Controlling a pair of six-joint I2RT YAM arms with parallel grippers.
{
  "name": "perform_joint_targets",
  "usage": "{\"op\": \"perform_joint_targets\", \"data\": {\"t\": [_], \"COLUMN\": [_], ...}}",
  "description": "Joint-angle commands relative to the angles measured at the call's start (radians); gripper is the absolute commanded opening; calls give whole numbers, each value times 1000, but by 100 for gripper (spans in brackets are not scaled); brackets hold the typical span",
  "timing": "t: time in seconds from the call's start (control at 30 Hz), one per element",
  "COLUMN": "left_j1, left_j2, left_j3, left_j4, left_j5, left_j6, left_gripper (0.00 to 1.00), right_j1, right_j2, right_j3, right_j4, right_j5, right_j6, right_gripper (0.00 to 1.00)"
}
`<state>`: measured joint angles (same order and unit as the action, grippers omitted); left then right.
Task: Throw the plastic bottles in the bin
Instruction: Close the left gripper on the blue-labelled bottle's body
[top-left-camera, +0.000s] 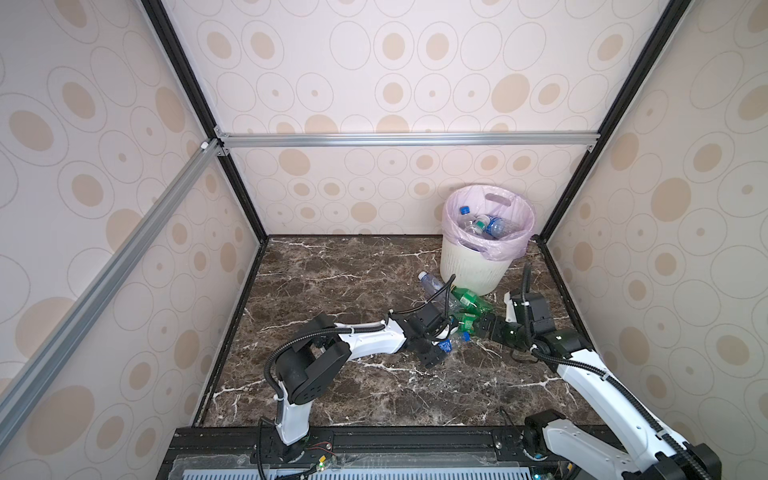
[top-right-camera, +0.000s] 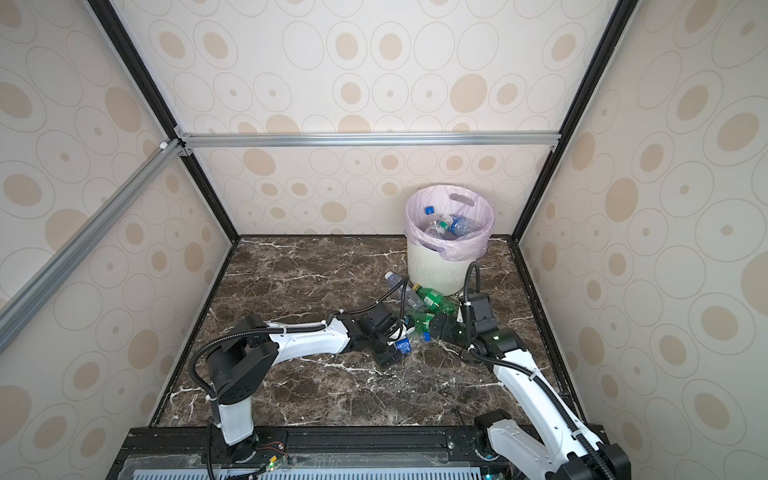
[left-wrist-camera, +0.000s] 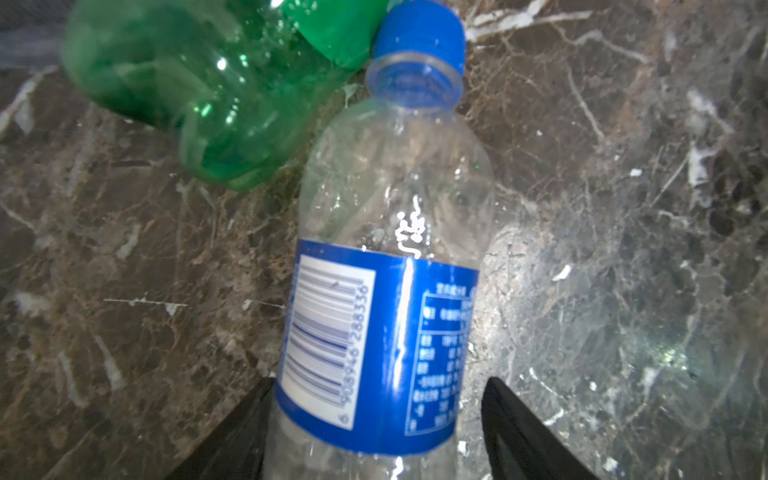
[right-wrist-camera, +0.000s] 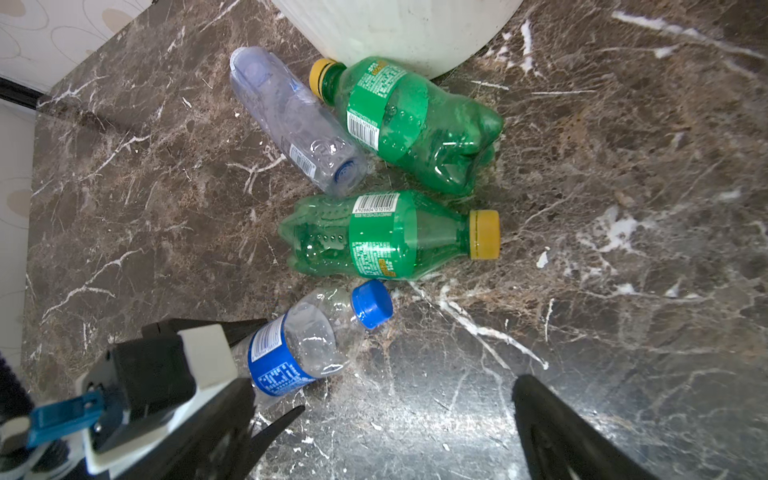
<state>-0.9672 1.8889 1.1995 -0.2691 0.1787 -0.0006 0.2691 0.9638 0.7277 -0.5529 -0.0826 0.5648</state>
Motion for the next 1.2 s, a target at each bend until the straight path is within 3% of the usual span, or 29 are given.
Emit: {"op": "perform_joint_targets", "data": {"t": [0.0, 0.43, 0.73, 1.17], "left_j1": [-14, -16, 7, 86], "left_j2": [-4, -21, -44, -74], "left_j3": [-2, -50, -80, -95], "left_j4": [15, 18, 26, 59], "left_j5": [32, 38, -1, 92], "left_j6": [-3, -48, -114, -196], "left_gripper": [71, 50, 50, 49], "right_j1": [5, -3, -4, -4], "right_j2": [1, -2, 4, 1], "right_j3": [-6, -16, -16, -27], "right_j4": [4, 4, 14, 31], "right_j5": [-1, -11, -37, -82], "right_j6": [12, 22, 21, 33], "right_gripper": [100, 100, 100, 100]}}
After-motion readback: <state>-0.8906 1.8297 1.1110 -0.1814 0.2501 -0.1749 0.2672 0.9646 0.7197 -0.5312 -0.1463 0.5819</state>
